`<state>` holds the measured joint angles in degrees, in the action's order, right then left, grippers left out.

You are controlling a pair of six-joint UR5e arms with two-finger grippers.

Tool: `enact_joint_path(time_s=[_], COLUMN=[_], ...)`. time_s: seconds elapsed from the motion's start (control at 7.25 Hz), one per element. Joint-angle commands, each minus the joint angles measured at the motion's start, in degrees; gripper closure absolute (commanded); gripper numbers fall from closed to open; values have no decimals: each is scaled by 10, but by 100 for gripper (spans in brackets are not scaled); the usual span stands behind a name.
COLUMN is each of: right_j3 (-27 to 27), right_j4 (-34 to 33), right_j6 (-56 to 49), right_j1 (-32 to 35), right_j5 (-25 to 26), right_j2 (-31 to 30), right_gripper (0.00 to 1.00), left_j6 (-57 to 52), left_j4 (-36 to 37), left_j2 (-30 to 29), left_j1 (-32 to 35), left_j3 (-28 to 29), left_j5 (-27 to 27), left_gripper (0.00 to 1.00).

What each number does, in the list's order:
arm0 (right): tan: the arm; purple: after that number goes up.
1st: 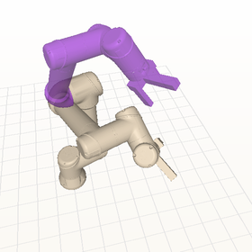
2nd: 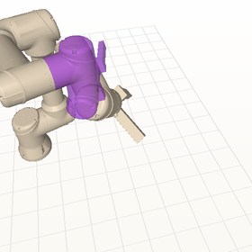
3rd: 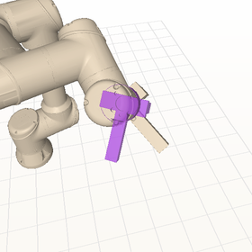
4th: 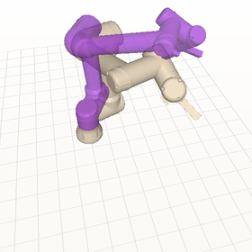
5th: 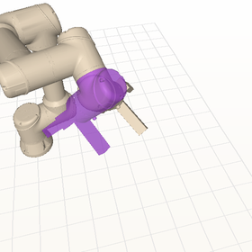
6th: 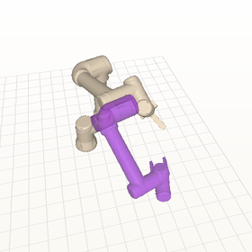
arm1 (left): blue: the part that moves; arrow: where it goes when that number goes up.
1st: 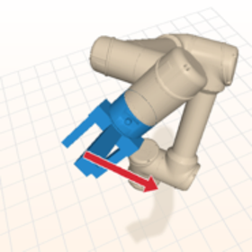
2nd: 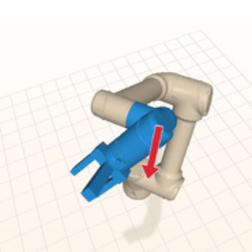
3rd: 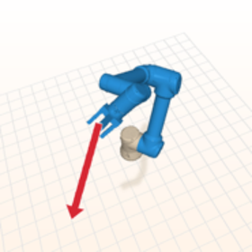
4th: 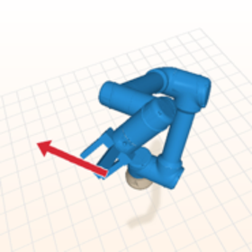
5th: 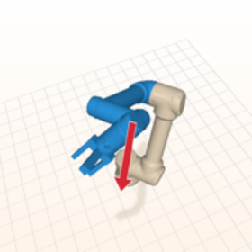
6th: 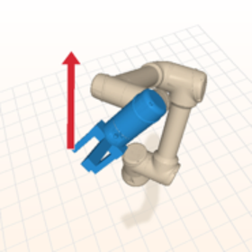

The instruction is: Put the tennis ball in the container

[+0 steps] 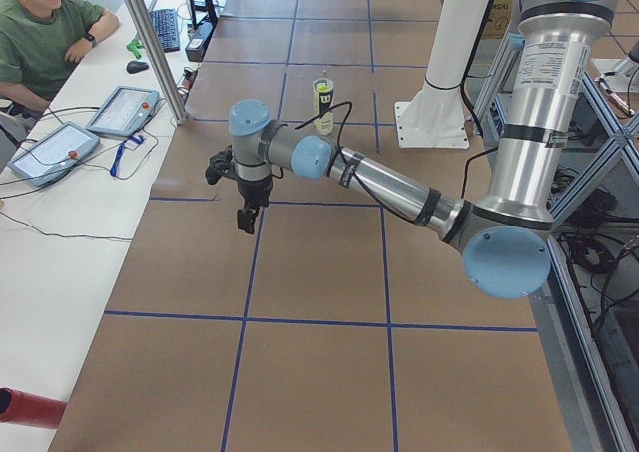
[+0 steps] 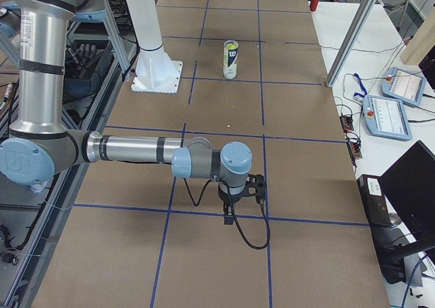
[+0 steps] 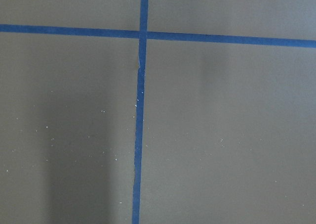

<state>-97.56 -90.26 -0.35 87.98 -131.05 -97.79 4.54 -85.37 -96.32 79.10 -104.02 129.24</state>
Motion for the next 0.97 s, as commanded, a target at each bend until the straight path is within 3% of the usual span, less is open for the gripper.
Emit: enact_joint_path(time_s=[0.0,0.14,0.41,0.83], right_j3=[0,0,0,0], right_j4=[0,0,0,0], right_j6=[0,0,0,0], right_j1=[0,0,0,0], right_j5=[0,0,0,0], right_j2=[0,0,0,0], right_gripper=[0,0,0,0], left_j6=[-102,-111,-111,-112], left_j4=[-58,-135,-133,-107], left_j2=[86,137,148,145], left_j1=[66,84,127,127], left_j3=[41,61,60,62], left_j5=[35,65,84,76], left_gripper=[0,0,0,0])
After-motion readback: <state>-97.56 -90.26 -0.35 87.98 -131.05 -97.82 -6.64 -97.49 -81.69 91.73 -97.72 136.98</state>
